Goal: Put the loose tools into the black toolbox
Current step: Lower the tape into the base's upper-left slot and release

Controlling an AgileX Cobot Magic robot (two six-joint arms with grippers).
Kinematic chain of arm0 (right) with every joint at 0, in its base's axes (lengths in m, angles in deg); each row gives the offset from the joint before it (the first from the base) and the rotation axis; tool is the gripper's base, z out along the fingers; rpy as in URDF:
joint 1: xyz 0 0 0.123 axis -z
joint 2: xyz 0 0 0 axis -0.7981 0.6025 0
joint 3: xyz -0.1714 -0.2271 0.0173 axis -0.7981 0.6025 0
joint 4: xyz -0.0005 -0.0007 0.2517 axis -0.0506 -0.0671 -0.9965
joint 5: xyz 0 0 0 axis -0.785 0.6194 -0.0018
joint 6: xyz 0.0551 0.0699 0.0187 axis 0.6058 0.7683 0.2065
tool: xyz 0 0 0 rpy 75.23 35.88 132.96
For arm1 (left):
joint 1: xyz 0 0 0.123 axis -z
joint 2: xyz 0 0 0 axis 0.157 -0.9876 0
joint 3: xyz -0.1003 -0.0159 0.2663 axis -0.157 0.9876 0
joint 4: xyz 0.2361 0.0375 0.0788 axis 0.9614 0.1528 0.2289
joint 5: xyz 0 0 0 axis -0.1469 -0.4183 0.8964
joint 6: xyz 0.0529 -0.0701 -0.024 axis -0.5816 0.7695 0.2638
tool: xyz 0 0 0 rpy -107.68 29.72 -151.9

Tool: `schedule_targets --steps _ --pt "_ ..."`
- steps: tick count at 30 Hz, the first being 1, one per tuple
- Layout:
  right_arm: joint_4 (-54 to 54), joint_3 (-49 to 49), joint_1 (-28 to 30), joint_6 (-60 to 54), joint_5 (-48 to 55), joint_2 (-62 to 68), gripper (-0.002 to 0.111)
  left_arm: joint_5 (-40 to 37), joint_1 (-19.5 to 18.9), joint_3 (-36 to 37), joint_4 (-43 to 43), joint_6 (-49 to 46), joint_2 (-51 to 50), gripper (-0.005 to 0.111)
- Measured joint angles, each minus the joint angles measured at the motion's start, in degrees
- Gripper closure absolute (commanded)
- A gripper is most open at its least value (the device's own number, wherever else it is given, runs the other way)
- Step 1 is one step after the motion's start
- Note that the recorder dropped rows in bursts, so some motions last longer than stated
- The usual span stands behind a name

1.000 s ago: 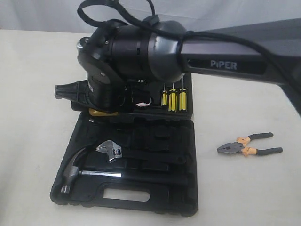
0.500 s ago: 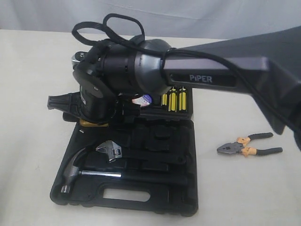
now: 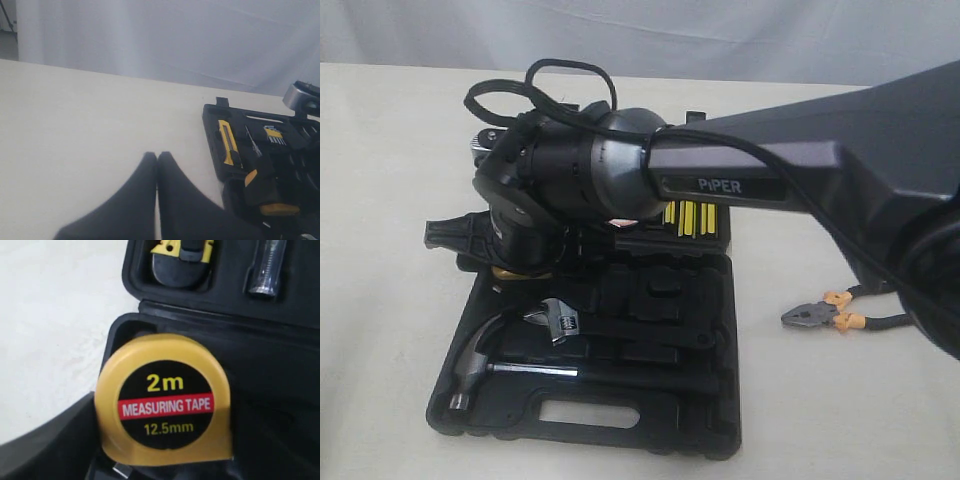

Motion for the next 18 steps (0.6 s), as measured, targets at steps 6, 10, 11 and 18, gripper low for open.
schedule_targets --steps 6,10,11,18 --pt "0.6 0.0 0.0 0.0 -1.8 0.1 0.107 0.0 0.0 0.0 0.0 0.0 0.0 0.107" --pt "0.6 0.0 0.0 -1.6 -2.2 0.4 0.083 0.0 0.0 0.0 0.0 0.0 0.0 0.107" --pt "0.6 0.0 0.0 -1.7 -2.3 0.4 0.077 0.0 0.0 0.0 0.0 0.0 0.0 0.107" --pt "0.0 0.0 0.0 -1.9 -2.3 0.4 0.033 0.0 0.0 0.0 0.0 0.0 0.0 0.107"
